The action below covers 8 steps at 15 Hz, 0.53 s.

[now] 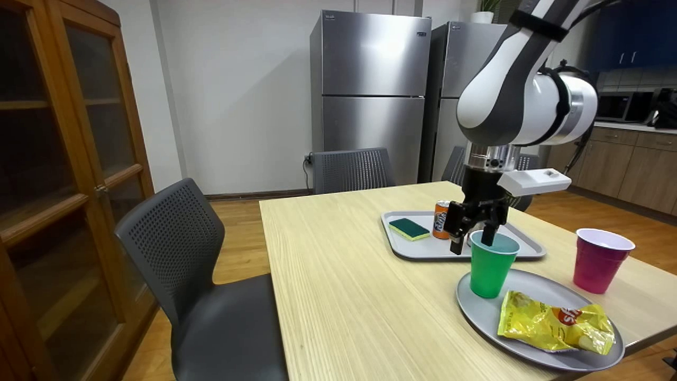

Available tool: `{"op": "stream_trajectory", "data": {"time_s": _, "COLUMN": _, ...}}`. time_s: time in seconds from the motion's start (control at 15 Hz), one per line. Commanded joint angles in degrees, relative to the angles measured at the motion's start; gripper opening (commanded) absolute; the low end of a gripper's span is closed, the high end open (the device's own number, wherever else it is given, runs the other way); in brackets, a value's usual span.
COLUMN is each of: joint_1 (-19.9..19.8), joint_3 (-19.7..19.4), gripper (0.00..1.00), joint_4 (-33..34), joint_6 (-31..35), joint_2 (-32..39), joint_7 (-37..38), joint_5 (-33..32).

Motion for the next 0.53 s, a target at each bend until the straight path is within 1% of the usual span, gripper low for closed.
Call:
{"op": "stream_trajectory", "data": {"time_s": 0.0, "joint_1": -1.6, "joint_3": 1.4, "gripper": 1.00, "joint_4": 1.1, "joint_6": 1.0, "joint_2": 1.5, "joint_7": -1.4, "joint_5": 0.5}}
{"op": "stream_trajectory", "data": {"time_s": 0.4, "joint_1": -2.3, "joint_3": 1.7, "gripper": 1.00, "joint_4": 1.1, "joint_6": 1.1, "joint_2": 1.8, "joint_7": -1.7, "joint_5": 0.7}}
{"op": "stream_trajectory", "data": {"time_s": 0.47, "joint_1": -2.5, "joint_3": 1.7, "gripper": 0.75, "joint_4": 1.0, "joint_6": 1.6, "joint_2": 1.8, "joint_7": -1.8, "joint_5": 0.8}}
